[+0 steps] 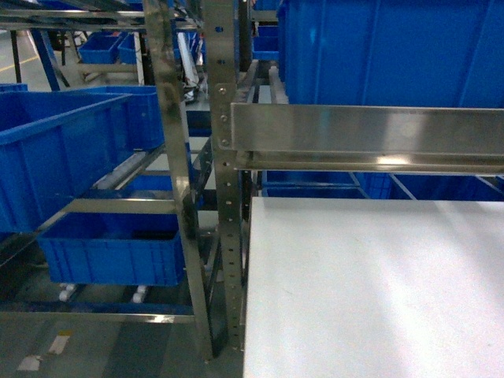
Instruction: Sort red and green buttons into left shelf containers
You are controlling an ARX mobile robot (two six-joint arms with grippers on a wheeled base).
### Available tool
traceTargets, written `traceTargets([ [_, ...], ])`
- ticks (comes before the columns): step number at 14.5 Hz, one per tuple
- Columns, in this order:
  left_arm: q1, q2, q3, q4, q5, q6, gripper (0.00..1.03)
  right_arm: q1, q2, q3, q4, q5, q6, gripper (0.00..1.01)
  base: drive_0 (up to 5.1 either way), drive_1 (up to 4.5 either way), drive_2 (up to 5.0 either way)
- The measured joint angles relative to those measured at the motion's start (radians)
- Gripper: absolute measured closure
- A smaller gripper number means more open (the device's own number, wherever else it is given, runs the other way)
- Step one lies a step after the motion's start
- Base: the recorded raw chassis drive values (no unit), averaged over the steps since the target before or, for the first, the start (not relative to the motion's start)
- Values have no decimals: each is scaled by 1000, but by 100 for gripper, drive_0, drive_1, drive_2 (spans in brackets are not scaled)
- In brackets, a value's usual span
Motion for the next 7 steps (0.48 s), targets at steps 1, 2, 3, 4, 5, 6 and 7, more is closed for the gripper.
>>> traceTargets([
  [1, 0, 0, 0, -1, 0, 0, 78, 0, 0, 0, 1, 0, 0, 66, -493, 243, 243],
  [2, 0, 0, 0, 0, 3, 0, 78, 0, 0, 0, -1, 0, 0, 66, -488, 248, 248],
  [3, 0, 0, 0, -1, 1, 0, 78, 0, -1, 0, 0, 0, 0, 66, -488, 248, 248],
  [4, 0, 0, 0, 0, 0, 0, 78, 0, 0, 0, 0, 0, 0, 66, -488, 248, 248],
  [5, 0, 0, 0, -1, 0, 0, 78, 0, -2, 0, 0, 0, 0, 66, -492, 245, 245],
  [6, 0, 0, 0, 2, 0, 0, 78, 0, 0, 0, 1, 0, 0, 66, -492, 245, 245],
  [7, 0, 0, 0, -1, -1, 0, 78, 0, 0, 0, 1, 0, 0, 66, -492, 245, 245],
])
